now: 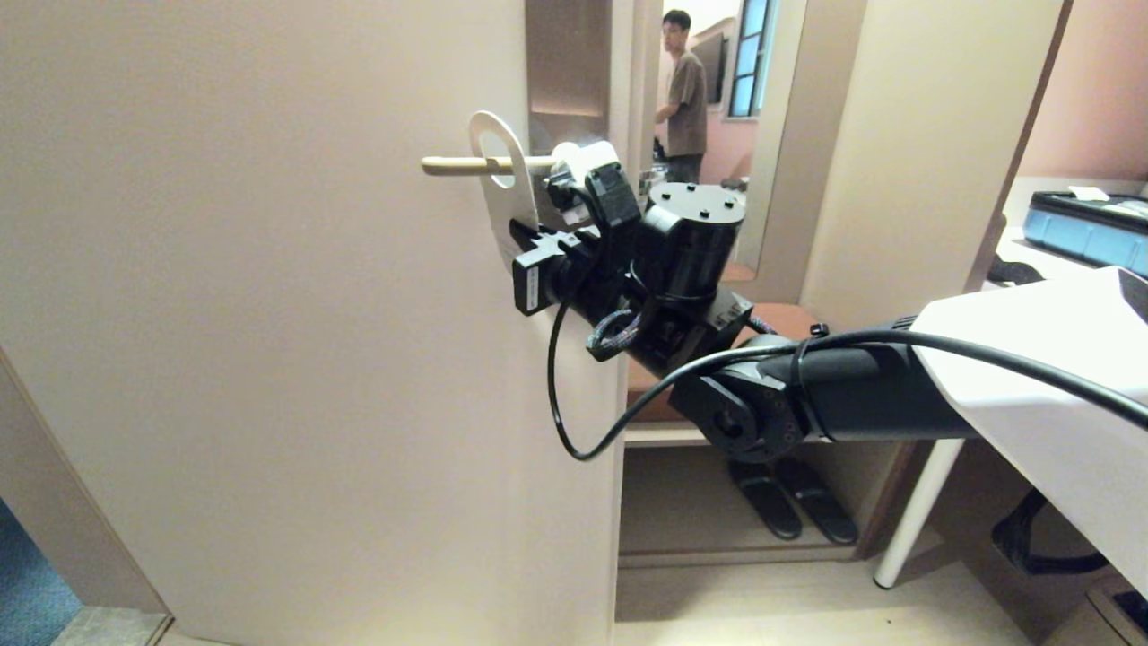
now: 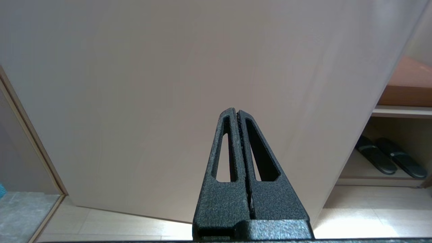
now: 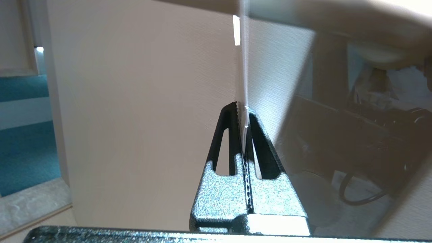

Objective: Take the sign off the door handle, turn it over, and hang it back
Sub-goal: Take down the sign

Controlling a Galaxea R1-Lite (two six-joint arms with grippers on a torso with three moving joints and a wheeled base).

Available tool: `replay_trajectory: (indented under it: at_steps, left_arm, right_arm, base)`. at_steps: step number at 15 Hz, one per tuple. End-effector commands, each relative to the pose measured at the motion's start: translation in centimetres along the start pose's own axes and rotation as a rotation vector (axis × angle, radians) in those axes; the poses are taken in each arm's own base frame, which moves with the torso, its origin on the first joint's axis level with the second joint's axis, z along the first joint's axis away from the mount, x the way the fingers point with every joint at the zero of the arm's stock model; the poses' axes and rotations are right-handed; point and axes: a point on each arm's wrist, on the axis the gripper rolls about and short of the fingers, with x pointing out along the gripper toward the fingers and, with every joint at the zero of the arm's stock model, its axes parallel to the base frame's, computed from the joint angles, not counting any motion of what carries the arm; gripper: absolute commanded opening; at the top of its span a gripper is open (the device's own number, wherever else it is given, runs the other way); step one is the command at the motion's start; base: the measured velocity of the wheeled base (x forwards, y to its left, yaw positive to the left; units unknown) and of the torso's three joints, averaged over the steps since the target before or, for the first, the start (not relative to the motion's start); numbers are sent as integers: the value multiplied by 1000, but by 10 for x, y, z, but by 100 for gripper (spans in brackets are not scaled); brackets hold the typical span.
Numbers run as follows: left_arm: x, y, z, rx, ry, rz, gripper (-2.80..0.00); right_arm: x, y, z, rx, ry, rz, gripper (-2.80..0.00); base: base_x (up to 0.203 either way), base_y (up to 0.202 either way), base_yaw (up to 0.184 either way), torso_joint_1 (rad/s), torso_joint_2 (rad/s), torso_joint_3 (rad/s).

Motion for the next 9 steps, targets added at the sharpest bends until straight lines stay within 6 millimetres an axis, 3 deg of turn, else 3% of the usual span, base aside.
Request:
replay_trajectory:
  at_steps: [1, 9]
  left_arm:
    - [0, 0, 0, -1, 0, 1, -280]
    - [0, 0, 0, -1, -2, 1, -280]
  right_arm:
    - [2, 8, -2, 3, -6, 13, -280]
    - [8, 17, -5, 8, 5, -51, -280]
  base:
    - [0, 0, 0, 0, 0, 0]
    - [0, 0, 0, 0, 0, 0]
